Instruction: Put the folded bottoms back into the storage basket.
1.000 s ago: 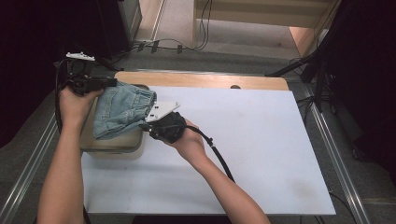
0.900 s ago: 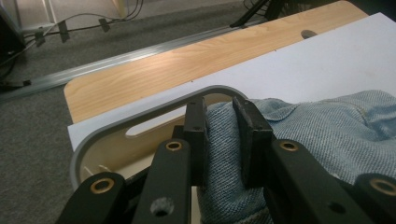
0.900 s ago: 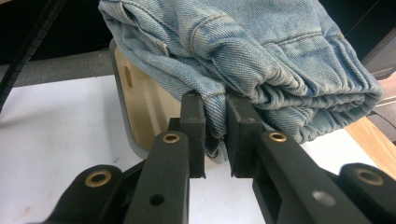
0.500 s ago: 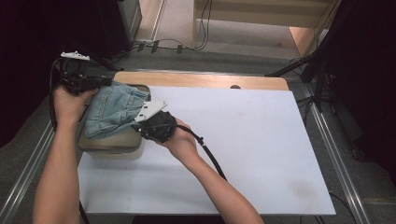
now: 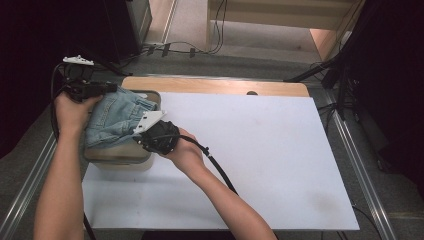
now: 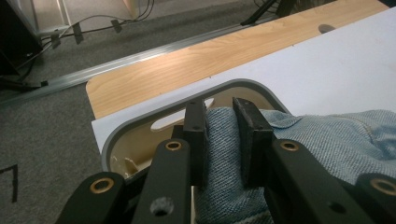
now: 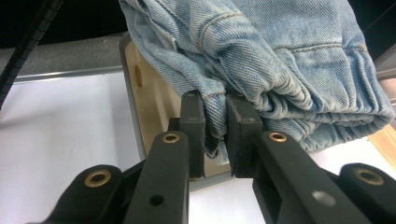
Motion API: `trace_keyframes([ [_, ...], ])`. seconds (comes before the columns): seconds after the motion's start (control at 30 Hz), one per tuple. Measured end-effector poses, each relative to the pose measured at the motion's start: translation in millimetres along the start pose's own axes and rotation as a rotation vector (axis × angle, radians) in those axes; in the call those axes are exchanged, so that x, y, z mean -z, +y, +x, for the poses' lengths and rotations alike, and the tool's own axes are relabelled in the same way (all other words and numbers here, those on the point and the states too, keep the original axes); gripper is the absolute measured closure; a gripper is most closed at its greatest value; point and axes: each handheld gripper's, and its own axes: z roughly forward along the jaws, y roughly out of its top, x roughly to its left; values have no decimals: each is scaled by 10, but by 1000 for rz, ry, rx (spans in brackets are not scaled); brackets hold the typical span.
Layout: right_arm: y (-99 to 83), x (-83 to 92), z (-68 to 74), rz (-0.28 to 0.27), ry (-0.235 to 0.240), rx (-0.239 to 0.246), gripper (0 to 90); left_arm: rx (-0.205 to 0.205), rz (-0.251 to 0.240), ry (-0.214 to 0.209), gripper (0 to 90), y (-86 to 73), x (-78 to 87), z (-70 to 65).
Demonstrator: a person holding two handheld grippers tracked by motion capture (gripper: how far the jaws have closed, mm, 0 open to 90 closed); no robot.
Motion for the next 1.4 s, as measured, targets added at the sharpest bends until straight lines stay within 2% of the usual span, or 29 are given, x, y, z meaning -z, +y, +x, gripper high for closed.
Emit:
trace_keyframes([
  [0.47,-13,-159,41,32,8,0,770,11,8,0,772,-134,-74,94],
  [0.87,-30,-248,52,48,22,-17,759,-17,27,28,769,-147,-89,96],
  [0.93,-38,-263,55,48,25,-22,722,-28,34,42,760,-150,-97,85],
  [0.97,-43,-255,60,34,6,-42,614,-36,38,48,740,-152,-101,83],
  [1.0,-46,-244,55,6,-10,-51,471,-25,52,38,693,-152,-116,82],
  [1.03,-35,-211,52,-37,-71,-87,237,-19,51,34,502,-149,-121,82],
  [1.07,-29,-205,47,-43,-94,-98,154,-1,39,27,376,-139,-134,75],
  [1.1,-15,-182,16,-31,-126,-126,75,0,36,17,206,-138,-135,75],
  [1.13,-16,-171,5,-24,-128,-130,61,10,34,2,157,-135,-145,60],
  [1.17,-23,-147,-24,-20,-139,-136,24,13,43,10,44,-126,-152,43],
  [1.2,-27,-134,-44,-18,-143,-137,10,6,49,8,24,-121,-162,10],
  [1.23,-42,-106,-75,-7,-121,-159,10,4,53,3,0,-117,-169,-3],
  [1.3,-69,-76,-109,3,-106,-165,1,-14,59,-2,0,-106,-175,-43],
  [1.4,-108,-32,-125,18,-142,-161,0,-33,73,-3,0,-88,-188,-107],
])
